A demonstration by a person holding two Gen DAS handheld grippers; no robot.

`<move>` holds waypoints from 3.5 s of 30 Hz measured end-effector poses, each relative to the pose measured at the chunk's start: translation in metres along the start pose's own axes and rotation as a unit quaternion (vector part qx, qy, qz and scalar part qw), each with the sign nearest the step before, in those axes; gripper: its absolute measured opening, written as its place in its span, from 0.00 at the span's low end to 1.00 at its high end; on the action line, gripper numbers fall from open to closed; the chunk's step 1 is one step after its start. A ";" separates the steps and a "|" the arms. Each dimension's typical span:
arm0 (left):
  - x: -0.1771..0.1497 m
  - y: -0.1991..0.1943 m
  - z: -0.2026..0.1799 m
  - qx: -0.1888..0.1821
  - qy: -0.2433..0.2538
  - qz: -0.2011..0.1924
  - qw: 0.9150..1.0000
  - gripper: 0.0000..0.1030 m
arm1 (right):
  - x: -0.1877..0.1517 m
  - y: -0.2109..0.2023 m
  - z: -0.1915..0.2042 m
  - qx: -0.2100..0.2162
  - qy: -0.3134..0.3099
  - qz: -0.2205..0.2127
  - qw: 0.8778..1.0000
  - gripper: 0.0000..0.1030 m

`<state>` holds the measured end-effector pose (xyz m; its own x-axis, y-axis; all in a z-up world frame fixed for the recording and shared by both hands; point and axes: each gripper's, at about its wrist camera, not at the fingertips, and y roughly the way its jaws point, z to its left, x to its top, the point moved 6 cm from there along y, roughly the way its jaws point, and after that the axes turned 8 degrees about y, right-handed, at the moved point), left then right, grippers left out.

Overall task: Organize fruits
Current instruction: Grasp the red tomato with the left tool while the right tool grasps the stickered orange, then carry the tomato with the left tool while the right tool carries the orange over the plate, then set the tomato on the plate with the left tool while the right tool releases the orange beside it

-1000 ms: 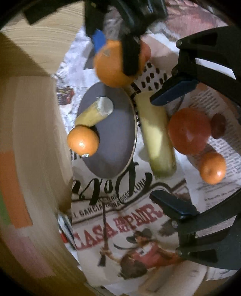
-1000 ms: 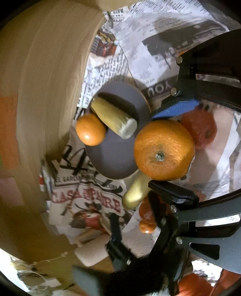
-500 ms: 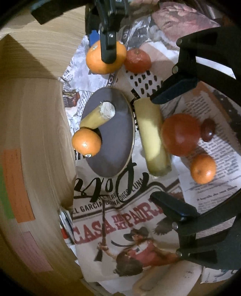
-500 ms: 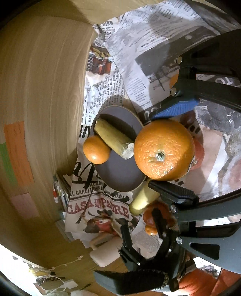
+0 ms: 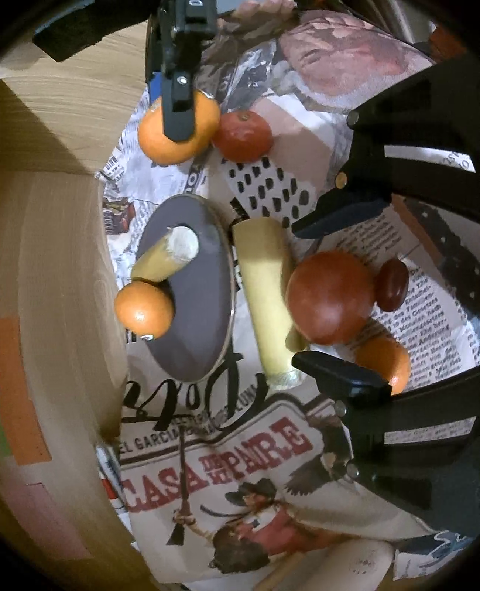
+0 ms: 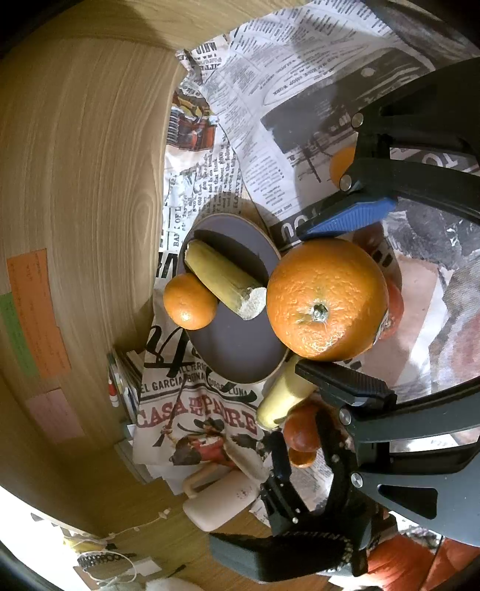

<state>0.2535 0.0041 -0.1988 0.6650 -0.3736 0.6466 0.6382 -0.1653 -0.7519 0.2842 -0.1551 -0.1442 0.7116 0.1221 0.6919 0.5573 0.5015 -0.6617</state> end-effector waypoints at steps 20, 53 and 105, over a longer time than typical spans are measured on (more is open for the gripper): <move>0.039 -0.033 0.021 -0.006 -0.041 -0.057 0.998 0.48 | 0.027 -0.009 -0.007 -0.017 0.000 -0.032 0.999 0.60; 0.109 0.052 0.049 -0.012 -0.044 -0.023 0.999 0.48 | 0.086 0.051 -0.033 -0.043 -0.005 -0.011 0.999 0.61; 0.024 -0.032 0.069 0.025 -0.071 -0.030 0.997 0.72 | 0.033 0.018 0.036 0.013 -0.043 0.008 0.999 0.73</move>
<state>0.2757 0.0635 -0.1499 0.6711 -0.2302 0.7047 0.6945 -0.1374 -0.7062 0.3029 -0.1113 -0.1227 0.6811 0.2024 0.7037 0.5335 0.5210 -0.6663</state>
